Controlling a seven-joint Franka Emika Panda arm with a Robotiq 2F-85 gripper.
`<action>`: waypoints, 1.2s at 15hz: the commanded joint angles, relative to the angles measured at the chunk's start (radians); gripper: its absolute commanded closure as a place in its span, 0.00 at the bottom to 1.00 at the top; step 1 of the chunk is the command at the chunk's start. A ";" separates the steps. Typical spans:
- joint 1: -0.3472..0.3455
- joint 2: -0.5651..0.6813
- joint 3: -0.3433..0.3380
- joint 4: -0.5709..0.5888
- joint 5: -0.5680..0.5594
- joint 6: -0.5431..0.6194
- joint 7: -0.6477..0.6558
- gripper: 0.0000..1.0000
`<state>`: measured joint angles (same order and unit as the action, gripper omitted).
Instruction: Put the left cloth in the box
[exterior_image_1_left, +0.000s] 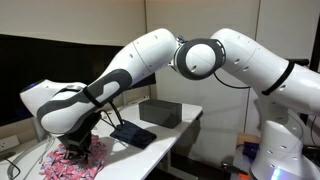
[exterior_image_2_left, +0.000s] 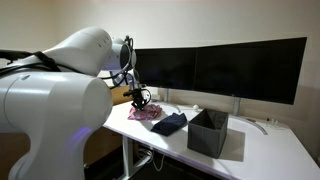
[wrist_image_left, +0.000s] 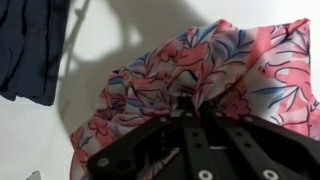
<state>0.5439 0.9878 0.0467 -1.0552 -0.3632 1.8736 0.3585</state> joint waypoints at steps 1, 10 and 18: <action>0.005 -0.086 -0.001 -0.059 -0.018 -0.004 -0.022 0.98; 0.027 -0.261 -0.001 -0.136 -0.026 0.009 -0.018 0.98; 0.035 -0.364 -0.004 -0.178 -0.027 0.005 -0.022 0.98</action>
<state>0.5768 0.7022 0.0468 -1.1625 -0.3663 1.8733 0.3571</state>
